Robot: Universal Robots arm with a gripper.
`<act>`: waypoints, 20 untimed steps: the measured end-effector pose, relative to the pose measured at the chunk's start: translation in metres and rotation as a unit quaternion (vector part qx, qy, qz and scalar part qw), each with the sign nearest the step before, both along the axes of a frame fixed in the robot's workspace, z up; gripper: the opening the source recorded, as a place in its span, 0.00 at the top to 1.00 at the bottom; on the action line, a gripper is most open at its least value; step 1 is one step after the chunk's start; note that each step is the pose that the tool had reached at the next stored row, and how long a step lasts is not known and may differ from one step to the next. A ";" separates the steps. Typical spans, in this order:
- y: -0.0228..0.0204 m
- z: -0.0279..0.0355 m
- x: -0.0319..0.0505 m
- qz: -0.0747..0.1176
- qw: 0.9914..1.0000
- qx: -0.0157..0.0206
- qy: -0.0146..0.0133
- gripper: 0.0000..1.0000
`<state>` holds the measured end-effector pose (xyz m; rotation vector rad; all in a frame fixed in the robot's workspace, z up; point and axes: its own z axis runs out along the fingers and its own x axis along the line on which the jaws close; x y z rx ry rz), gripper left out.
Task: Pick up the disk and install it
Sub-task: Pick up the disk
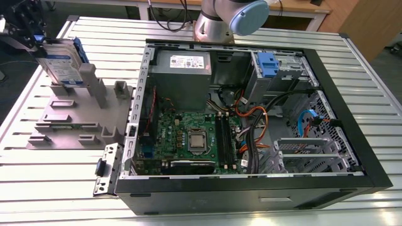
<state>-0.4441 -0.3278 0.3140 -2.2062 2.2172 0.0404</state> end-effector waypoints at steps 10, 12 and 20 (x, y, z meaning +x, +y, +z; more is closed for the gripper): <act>0.0000 0.0018 0.0000 0.000 1.000 0.000 0.000 0.64; 0.0000 0.0022 0.0000 0.000 1.000 0.000 0.000 0.64; 0.0000 0.0036 0.0000 0.000 1.000 0.000 0.000 0.64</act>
